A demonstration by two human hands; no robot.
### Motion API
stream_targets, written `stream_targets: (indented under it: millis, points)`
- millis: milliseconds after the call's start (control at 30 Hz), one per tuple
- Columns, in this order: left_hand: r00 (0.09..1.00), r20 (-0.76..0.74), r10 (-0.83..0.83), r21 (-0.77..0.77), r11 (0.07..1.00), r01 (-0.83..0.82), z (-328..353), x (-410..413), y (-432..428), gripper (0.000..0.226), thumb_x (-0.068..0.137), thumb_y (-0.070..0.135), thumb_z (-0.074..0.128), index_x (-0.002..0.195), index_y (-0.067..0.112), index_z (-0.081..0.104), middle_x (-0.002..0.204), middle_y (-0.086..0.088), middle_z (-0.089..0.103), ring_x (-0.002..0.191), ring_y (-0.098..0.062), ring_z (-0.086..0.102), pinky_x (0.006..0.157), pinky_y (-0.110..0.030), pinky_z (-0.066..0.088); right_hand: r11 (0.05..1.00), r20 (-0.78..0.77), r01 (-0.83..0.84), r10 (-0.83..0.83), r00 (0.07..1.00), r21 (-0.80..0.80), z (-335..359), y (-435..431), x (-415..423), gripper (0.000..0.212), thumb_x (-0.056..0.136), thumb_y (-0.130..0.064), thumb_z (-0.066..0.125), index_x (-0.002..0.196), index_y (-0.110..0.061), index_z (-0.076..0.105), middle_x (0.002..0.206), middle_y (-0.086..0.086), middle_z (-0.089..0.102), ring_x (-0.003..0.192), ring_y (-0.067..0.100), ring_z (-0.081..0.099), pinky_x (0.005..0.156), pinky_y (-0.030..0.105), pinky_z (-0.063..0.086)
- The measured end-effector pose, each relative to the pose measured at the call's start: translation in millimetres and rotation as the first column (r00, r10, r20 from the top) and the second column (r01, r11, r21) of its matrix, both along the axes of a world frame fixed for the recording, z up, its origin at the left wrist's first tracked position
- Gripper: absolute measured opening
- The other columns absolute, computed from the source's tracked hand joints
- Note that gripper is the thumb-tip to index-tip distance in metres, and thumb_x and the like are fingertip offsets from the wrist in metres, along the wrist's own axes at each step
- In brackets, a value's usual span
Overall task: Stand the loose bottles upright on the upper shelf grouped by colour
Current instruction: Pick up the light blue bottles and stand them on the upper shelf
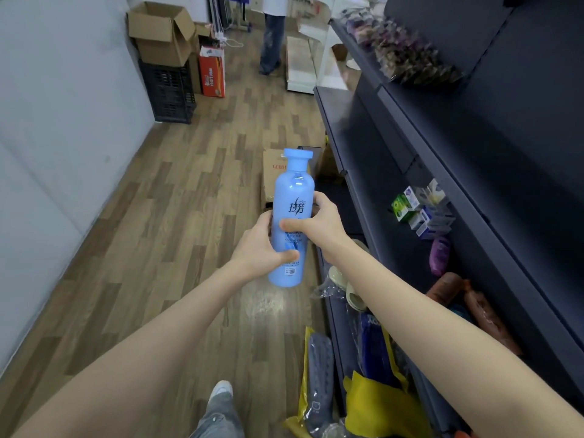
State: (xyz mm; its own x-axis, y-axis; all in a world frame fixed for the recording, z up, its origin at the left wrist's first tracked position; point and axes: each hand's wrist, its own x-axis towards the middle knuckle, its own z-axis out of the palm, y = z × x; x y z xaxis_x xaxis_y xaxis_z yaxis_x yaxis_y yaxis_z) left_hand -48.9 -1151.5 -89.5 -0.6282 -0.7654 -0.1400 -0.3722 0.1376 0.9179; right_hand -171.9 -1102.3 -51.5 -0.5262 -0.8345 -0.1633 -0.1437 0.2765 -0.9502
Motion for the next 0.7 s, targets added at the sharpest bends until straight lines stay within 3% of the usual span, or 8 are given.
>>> stream_targets:
  millis: [133,333,500,700]
  points:
    - [1.000,0.013,-0.012,-0.009,1.000,0.012,3,2,-44,0.075,0.061,0.023,0.075,0.128,0.024,0.042,0.104,0.013,0.063,0.099,-0.011,0.064,0.089,-0.040,0.052,1.000,0.031,0.024,-0.024,0.999,-0.007,1,-42,3,0.059,0.065,-0.002,0.079,0.115,-0.013,0.051,0.106,0.004,0.065,0.094,0.019,0.065,0.079,0.035,0.056]
    - [0.998,0.034,-0.055,-0.020,0.998,0.056,3,6,-105,0.070,0.068,0.016,0.077,0.128,0.022,0.041,0.107,0.008,0.065,0.098,-0.013,0.064,0.088,-0.041,0.053,0.998,0.055,0.069,-0.068,0.996,-0.010,0,-99,9,0.058,0.064,-0.002,0.080,0.114,-0.014,0.052,0.105,0.005,0.066,0.095,0.021,0.066,0.083,0.042,0.056]
    - [0.993,0.054,-0.106,-0.027,0.994,0.108,4,3,-136,0.076,0.054,0.032,0.071,0.124,0.025,0.042,0.106,0.009,0.065,0.097,-0.014,0.064,0.087,-0.042,0.053,0.992,0.054,0.120,-0.118,0.992,-0.030,1,-122,11,0.054,0.065,0.002,0.078,0.111,-0.013,0.052,0.105,0.006,0.066,0.094,0.022,0.066,0.082,0.041,0.056]
    - [0.983,0.045,-0.179,-0.024,0.983,0.180,-1,-4,-153,0.073,0.068,0.018,0.077,0.130,0.024,0.039,0.107,0.011,0.061,0.100,-0.013,0.062,0.089,-0.042,0.052,0.986,0.034,0.169,-0.168,0.985,-0.013,0,-131,7,0.046,0.067,0.003,0.076,0.102,-0.015,0.052,0.100,0.003,0.065,0.090,0.020,0.066,0.080,0.038,0.056]
